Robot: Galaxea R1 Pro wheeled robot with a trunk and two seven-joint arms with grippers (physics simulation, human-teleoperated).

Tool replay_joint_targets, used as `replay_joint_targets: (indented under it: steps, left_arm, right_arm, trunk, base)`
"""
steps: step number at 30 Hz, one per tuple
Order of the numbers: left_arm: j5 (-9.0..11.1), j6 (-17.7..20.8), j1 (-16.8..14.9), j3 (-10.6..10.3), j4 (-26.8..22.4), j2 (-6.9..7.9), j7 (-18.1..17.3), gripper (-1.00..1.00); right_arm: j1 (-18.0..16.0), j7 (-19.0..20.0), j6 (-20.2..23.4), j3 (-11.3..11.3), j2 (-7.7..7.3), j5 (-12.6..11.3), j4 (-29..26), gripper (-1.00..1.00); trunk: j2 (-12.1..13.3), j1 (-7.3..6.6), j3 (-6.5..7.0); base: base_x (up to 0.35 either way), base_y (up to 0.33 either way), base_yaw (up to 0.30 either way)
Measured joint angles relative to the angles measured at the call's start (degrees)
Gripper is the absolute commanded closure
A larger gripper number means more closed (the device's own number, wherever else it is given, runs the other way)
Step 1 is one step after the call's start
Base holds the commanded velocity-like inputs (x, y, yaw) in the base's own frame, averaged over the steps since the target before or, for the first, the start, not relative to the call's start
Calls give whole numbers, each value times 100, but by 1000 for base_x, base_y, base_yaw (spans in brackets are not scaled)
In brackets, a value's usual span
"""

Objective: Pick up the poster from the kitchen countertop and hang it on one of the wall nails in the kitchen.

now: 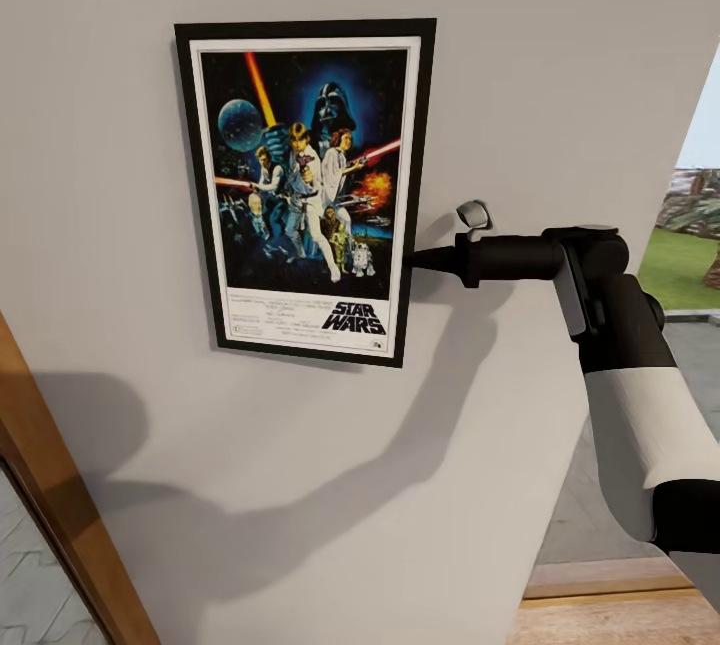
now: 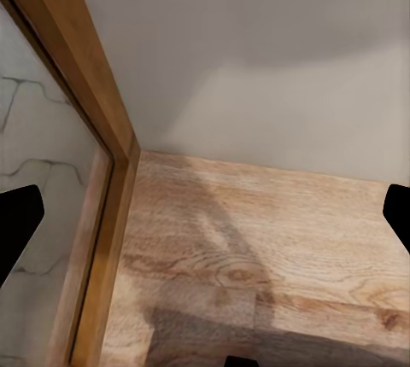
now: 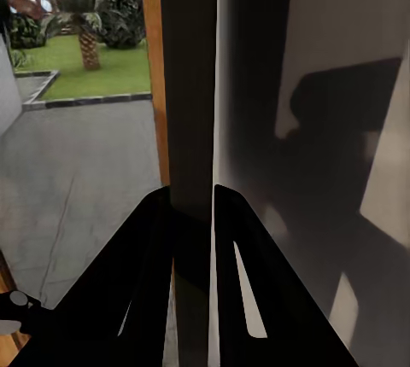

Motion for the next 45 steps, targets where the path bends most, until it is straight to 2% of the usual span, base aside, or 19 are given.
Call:
replay_joint_targets:
  steps: [45]
  left_arm:
    - [-5,-9,0,27,-26,-13,-11,-100]
  right_arm:
    - [0,-11,-1,-22,0,-11,-17,100]
  trunk:
    - [0,0,0]
  base:
    - [11,0,0]
